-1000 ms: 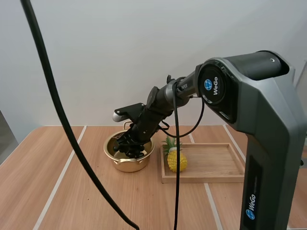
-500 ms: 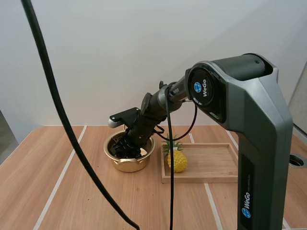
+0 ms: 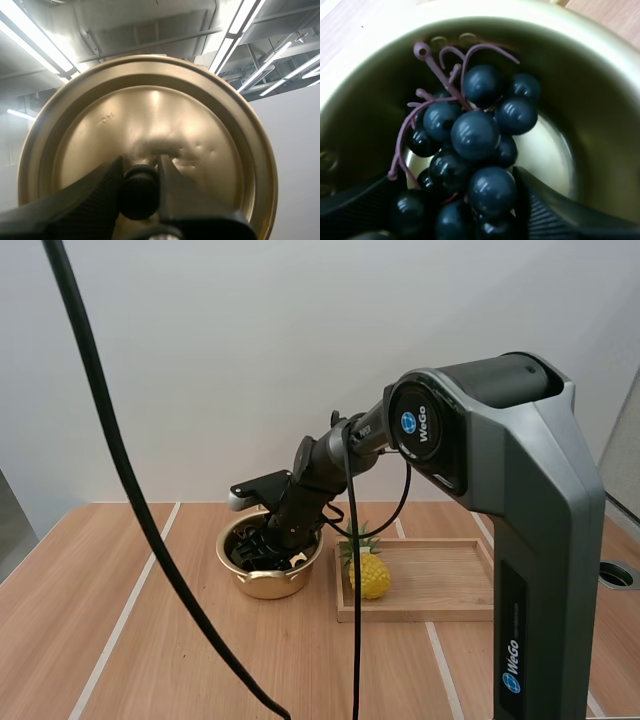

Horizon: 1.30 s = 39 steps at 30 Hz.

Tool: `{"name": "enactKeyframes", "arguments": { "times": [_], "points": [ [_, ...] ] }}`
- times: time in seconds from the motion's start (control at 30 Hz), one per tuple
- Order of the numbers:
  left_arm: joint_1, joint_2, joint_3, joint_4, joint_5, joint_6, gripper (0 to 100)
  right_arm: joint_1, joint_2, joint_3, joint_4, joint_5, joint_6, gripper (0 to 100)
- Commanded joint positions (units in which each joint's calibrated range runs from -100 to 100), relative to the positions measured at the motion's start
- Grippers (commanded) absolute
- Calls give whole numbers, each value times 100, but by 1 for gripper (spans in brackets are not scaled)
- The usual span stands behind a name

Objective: Open the pot, put the grape inside, and close it

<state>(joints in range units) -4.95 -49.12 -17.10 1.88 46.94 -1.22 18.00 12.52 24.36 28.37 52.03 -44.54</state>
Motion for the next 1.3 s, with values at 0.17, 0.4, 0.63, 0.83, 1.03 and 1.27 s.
{"name": "enactKeyframes", "arguments": {
  "times": [0.17, 0.4, 0.63, 0.83, 1.03, 1.27],
  "points": [
    [-12, -45, -33, 13, -244, -13, 0, 0, -946, -333, -346, 521, 375, 100],
    [-12, -45, -33, 13, -244, -13, 0, 0, -2020, -510, -1108, 554, 980, 100],
    [-12, -45, -33, 13, -244, -13, 0, -99, -3365, -538, -1941, 554, 1877, 100],
    [-12, -45, -33, 13, -244, -13, 0, -562, -4631, -538, -2080, 615, 1998, 100],
    [-12, -45, -33, 13, -261, -13, 0, -1042, -5680, -538, -2168, 682, 2048, 100],
    [-12, -45, -33, 13, -242, -13, 0, -1487, -6583, -538, -2283, 682, 2257, 100]
  ]
}}
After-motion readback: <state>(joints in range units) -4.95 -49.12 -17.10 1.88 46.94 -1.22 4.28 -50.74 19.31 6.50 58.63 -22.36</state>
